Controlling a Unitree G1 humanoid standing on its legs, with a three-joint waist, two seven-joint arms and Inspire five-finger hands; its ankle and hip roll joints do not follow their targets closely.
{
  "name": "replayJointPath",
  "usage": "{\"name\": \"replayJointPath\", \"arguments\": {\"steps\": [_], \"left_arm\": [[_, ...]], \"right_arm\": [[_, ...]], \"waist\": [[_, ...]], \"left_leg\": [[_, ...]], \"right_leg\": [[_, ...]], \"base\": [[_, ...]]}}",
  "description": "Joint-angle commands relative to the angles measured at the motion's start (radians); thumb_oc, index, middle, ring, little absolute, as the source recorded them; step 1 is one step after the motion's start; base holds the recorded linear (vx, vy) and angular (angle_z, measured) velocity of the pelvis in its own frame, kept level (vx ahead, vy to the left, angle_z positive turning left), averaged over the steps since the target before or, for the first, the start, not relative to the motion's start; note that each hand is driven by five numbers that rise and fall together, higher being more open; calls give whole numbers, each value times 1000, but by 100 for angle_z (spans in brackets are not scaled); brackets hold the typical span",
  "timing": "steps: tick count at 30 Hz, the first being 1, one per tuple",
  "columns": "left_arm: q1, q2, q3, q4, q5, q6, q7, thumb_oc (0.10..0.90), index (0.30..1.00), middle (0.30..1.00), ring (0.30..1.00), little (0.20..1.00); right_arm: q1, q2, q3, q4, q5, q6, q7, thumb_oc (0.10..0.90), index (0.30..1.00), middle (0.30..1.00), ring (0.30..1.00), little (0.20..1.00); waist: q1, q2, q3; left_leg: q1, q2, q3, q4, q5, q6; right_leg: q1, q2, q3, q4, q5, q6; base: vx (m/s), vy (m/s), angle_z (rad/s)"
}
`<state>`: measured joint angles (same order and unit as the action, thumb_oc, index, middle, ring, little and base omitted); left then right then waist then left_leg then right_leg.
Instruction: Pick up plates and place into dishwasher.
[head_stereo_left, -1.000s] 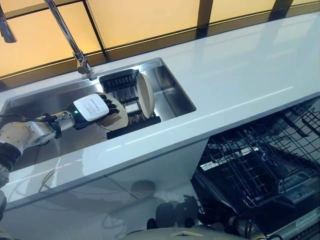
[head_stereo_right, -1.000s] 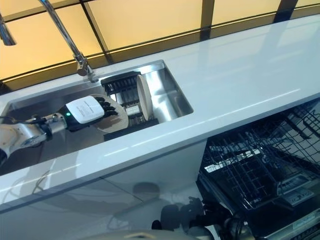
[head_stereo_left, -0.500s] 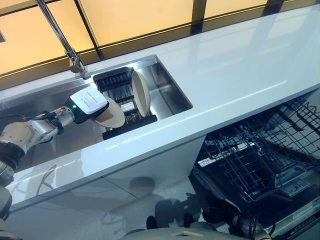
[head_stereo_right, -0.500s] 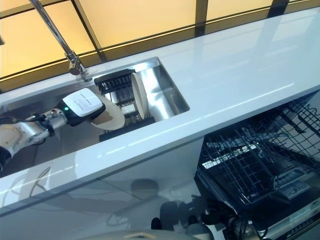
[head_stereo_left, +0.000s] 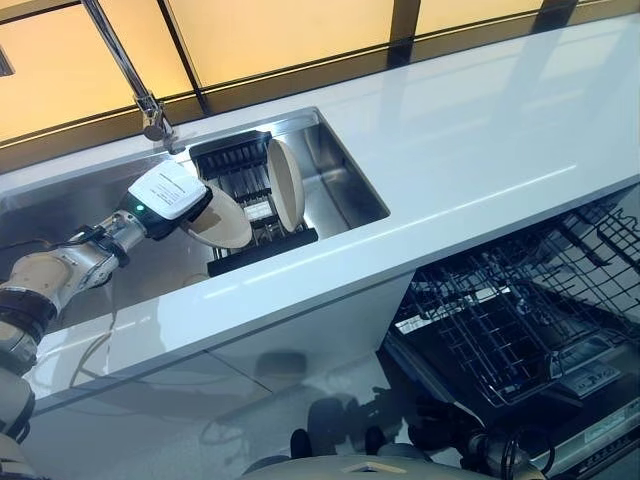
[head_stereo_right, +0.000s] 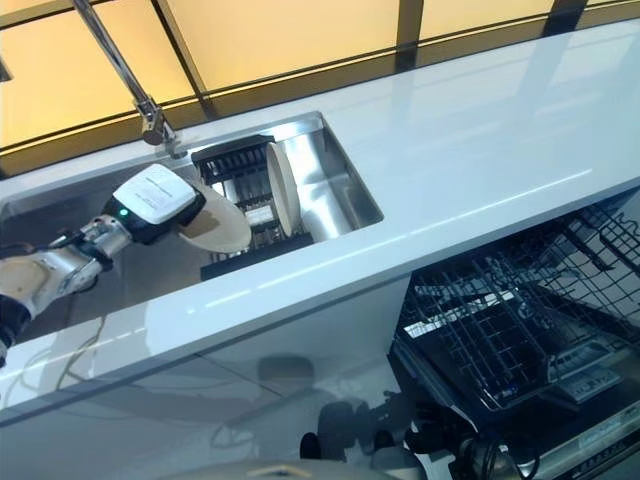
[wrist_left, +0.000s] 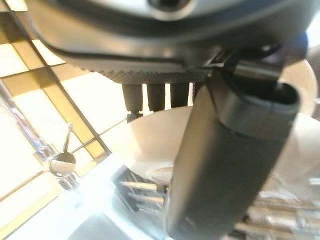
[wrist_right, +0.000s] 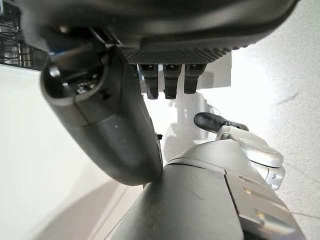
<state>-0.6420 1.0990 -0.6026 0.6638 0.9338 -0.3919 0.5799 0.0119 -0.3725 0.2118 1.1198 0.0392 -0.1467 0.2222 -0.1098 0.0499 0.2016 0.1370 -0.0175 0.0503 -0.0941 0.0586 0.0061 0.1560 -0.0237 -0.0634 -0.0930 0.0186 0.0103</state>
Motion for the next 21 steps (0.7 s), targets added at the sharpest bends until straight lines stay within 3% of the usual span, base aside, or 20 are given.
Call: {"name": "replayJointPath", "arguments": {"steps": [1,11,21], "left_arm": [[-80,-36,227,80,-181,88,169,100,300,300,300,200],[47,-125,377,7,-251,29,283,100,300,300,300,200],[101,-138,412,-67,-233,-2,340,100,300,300,300,200]], "right_arm": [[38,-16,17,-18,8,-28,20,800,900,900,900,900],[48,3,23,-22,-14,-45,23,800,900,900,900,900],[48,8,25,-39,-13,-47,24,800,900,900,900,900]], "waist": [[-5,14,-16],[11,-6,-29],[20,-11,-38]], "left_leg": [[42,-80,46,7,-186,73],[56,-76,23,7,-189,64],[68,-74,9,7,-189,58]], "right_leg": [[-1,63,39,6,-59,38],[20,68,31,6,-77,25],[37,71,23,6,-89,17]], "base": [[-4,-37,1],[2,-26,1],[3,-33,4]]}}
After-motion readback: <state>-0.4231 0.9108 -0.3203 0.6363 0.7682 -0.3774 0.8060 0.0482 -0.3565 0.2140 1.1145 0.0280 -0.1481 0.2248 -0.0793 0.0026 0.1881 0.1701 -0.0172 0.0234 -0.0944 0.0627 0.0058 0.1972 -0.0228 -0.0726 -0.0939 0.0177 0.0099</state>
